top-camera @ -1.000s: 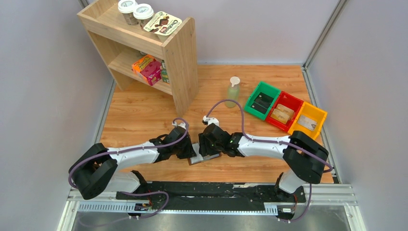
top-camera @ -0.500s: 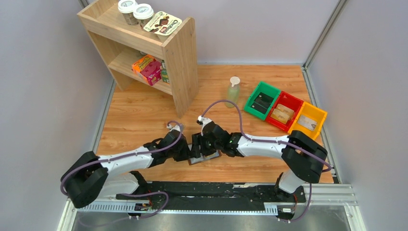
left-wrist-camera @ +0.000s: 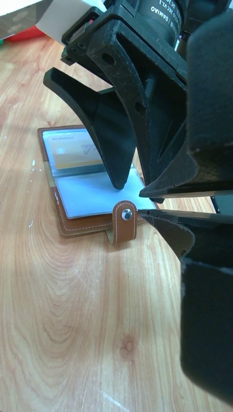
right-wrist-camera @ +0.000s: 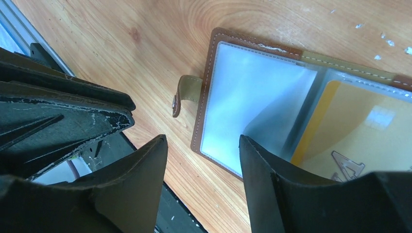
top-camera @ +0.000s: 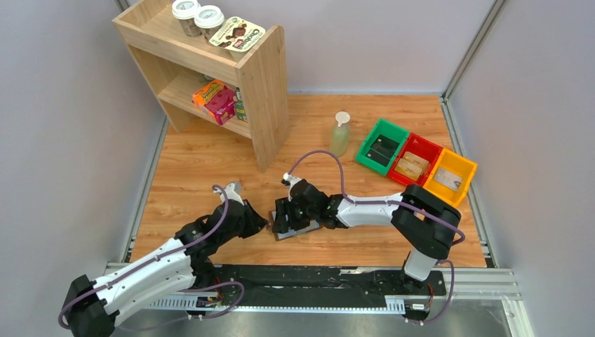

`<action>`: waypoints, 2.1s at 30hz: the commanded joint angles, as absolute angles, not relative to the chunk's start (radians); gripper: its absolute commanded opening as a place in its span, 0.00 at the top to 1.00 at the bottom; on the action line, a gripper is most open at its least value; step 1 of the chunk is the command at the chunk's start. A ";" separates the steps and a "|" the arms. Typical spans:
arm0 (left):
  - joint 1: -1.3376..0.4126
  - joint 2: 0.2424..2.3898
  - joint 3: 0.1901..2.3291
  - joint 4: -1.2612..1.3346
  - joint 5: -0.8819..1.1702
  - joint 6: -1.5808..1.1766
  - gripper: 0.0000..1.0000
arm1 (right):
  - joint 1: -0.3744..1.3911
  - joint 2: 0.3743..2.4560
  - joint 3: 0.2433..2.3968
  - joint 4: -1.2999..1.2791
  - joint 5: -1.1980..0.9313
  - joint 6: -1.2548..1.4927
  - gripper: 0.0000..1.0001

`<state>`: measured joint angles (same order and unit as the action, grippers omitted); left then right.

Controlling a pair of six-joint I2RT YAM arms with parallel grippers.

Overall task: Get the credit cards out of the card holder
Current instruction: Remove the credit card from the card holder.

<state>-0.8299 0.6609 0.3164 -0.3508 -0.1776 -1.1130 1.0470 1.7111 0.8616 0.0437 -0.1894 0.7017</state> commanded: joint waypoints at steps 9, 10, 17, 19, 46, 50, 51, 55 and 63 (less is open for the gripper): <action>-0.833 0.739 0.494 -0.408 -0.198 -1.069 0.69 | 1.051 1.571 0.911 -0.030 -0.083 0.643 0.40; -0.831 0.753 0.518 -0.405 -0.198 -1.057 0.68 | 1.052 1.550 0.910 -0.044 -0.059 0.635 0.40; -0.831 0.906 0.638 -0.350 -0.144 -1.016 0.65 | 1.025 1.433 0.861 -0.118 0.116 0.612 0.44; -0.831 0.964 0.653 -0.322 -0.121 -1.015 0.65 | 1.003 1.416 0.836 -0.127 0.126 0.618 0.47; -0.831 1.339 0.393 0.274 0.034 -1.176 0.56 | 0.839 1.572 0.672 0.037 -0.161 0.755 0.65; -0.831 1.371 0.350 0.365 0.023 -1.213 0.55 | 0.831 1.578 0.667 0.032 -0.167 0.765 0.66; -0.831 1.384 0.332 0.388 0.025 -1.224 0.55 | 0.830 1.578 0.666 0.029 -0.167 0.768 0.66; -0.828 1.416 0.292 0.492 0.022 -1.273 0.56 | 0.825 1.574 0.660 0.028 -0.164 0.773 0.66; -0.828 1.420 0.247 0.609 0.003 -1.298 0.64 | 0.818 1.543 0.646 0.028 -0.143 0.776 0.66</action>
<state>-0.8291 1.4090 0.2695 0.5480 0.0193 -1.2804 0.8219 1.5539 0.6769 0.0586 -0.1707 0.7742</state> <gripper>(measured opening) 0.365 0.345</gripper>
